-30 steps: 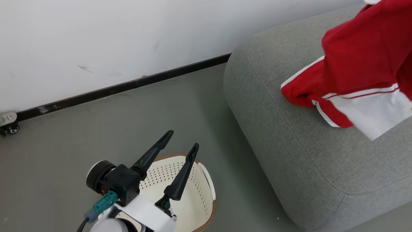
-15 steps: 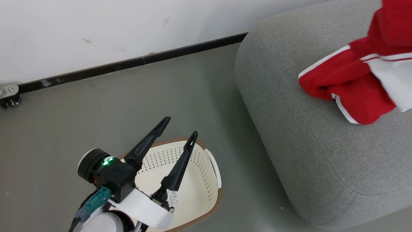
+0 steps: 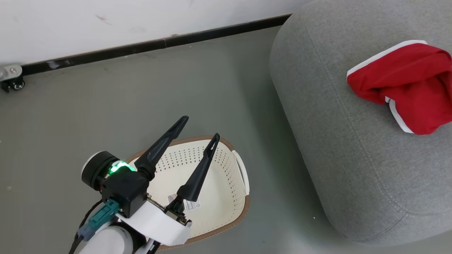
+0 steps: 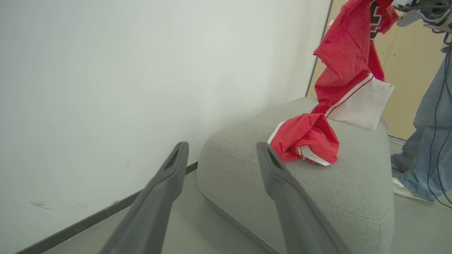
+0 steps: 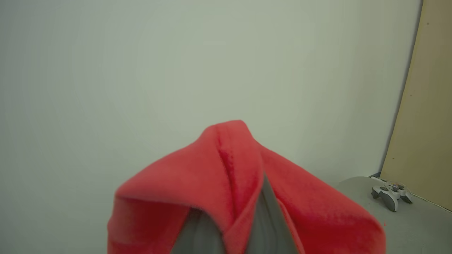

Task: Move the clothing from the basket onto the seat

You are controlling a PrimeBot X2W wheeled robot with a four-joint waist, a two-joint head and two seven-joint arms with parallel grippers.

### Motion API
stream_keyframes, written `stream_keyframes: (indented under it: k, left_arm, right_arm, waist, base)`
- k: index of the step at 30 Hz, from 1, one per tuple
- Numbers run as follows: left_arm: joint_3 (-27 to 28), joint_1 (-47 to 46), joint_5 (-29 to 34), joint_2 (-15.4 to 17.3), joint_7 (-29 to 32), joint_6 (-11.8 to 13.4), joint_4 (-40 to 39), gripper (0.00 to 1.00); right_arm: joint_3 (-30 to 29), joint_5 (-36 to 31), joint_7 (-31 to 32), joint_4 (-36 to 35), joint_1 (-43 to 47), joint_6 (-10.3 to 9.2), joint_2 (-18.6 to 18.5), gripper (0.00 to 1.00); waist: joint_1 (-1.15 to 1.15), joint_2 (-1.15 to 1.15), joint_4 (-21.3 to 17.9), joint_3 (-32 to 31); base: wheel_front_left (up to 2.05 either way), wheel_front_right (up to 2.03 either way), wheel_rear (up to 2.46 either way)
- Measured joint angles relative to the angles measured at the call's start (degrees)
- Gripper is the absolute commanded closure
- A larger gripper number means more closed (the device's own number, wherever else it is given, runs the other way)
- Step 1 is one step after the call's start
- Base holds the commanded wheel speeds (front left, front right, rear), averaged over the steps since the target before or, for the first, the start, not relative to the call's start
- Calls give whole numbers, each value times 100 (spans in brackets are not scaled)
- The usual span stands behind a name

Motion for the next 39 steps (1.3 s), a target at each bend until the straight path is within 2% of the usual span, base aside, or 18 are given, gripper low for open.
stream_keyframes:
  k: [16, 26, 34, 35, 37, 39]
  left_arm:
    - [-44, -146, 102, 55, 223, 18, -196, 0]
    - [-32, -240, 103, 63, 244, 18, -227, 0]
    - [8, -240, 111, 86, 243, 19, -191, 0]
    - [5, -240, 111, 85, 242, 18, -180, 0]
    - [0, -240, 111, 78, 240, 16, -162, 0]
    - [-8, -240, 111, 74, 234, 16, -148, 0]
  right_arm:
    - [-23, -101, -389, 1230, 1006, 1, 1018, 100]
    - [-141, -199, -595, 1869, 1435, 1, 1125, 100]
    - [-118, -208, -800, 1929, 1433, 1, 1303, 100]
    - [-112, -209, -821, 1934, 1434, 1, 1304, 98]
    - [-42, -261, -849, 1937, 1436, 1, 1307, 72]
    - [-3, -281, -865, 1942, 1436, 1, 1318, 54]
  waist:
    - [0, 0, 195, 410]
    - [0, 0, 238, 565]
    - [0, 0, 176, 565]
    - [0, 0, 166, 558]
    - [0, 0, 144, 542]
    - [0, 0, 122, 525]
  base:
    - [0, 0, 0]
    - [0, 0, 0]
    - [0, 0, 0]
    - [0, 0, 0]
    - [0, 0, 0]
    - [0, 0, 0]
